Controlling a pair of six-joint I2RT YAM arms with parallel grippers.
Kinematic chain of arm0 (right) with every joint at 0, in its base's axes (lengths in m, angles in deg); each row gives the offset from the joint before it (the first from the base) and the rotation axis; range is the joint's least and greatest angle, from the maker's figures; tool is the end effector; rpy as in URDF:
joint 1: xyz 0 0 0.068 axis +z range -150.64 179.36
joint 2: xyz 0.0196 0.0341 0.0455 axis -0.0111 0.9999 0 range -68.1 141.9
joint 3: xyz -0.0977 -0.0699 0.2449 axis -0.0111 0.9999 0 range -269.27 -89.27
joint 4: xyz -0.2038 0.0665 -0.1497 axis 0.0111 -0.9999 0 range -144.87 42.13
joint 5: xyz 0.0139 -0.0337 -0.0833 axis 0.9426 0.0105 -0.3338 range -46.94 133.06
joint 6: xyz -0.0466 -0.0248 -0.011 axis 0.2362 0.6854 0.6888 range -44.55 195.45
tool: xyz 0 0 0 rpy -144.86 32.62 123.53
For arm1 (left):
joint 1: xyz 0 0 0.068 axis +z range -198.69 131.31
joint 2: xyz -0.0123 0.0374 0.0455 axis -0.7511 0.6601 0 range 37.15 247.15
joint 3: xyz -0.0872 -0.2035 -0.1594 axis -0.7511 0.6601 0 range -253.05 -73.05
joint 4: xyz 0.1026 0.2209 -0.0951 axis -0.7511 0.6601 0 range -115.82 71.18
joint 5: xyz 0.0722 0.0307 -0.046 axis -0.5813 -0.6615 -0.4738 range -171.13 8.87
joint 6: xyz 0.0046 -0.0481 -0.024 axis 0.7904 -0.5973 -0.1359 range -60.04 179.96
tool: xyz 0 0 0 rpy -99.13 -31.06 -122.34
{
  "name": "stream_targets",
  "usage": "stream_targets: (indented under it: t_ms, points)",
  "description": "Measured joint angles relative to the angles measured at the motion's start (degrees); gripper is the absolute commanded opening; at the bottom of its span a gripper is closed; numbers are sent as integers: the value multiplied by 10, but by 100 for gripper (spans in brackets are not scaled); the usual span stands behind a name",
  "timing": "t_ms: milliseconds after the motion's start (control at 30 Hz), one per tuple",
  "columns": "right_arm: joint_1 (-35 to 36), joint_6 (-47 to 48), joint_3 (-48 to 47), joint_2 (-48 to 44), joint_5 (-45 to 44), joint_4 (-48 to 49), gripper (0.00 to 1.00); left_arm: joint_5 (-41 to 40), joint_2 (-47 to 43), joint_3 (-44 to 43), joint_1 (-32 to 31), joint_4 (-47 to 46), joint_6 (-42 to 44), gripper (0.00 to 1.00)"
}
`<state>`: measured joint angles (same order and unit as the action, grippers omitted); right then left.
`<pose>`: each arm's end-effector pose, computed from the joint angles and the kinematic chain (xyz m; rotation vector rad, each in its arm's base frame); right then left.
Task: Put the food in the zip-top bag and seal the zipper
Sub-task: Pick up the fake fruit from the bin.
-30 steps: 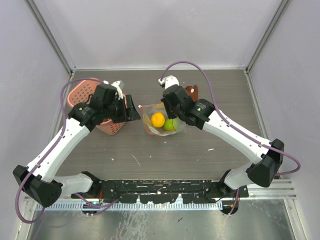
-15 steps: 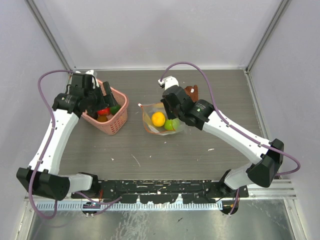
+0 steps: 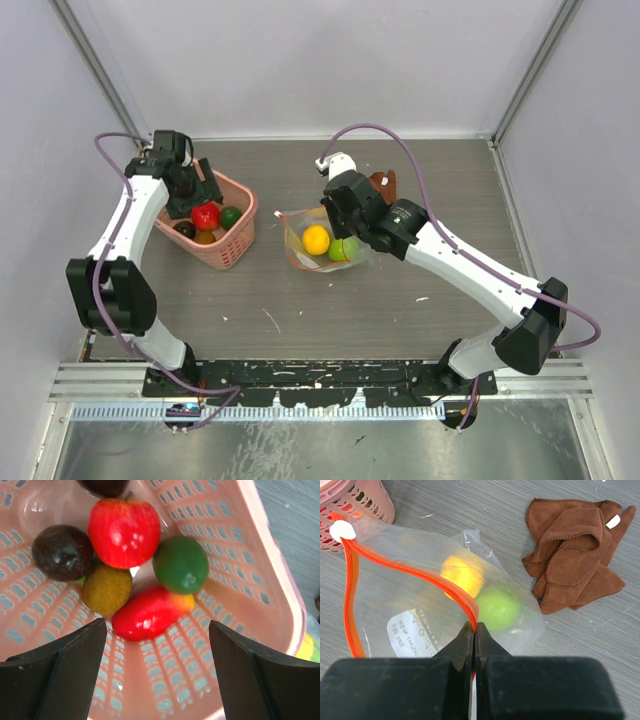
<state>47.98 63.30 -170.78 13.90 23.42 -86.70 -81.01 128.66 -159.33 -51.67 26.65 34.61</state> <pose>0.2152 0.2262 0.3647 -0.5194 2.1558 0.1993 0.3345 -0.0177 0.3221 -0.5015 2.5403 -0.1859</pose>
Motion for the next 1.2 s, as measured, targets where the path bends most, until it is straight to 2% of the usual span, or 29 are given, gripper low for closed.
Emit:
stream_targets:
  t_ms: [233, 700, 1033, 1200]
  points:
    - [0, 0, 0, 0, 7, 2, 0, -24, 77, -1, 32, -51, -38, 82]
    - [0, 0, 0, 0, 23, 3, 0, -55, 205, -39, 45, -106, -51, 83]
    - [0, 0, 0, 0, 30, 3, 0, -54, 221, -48, 46, -126, -53, 84]
    - [0, 0, 0, 1, 33, 3, 0, -49, 223, -45, 46, -134, -53, 79]
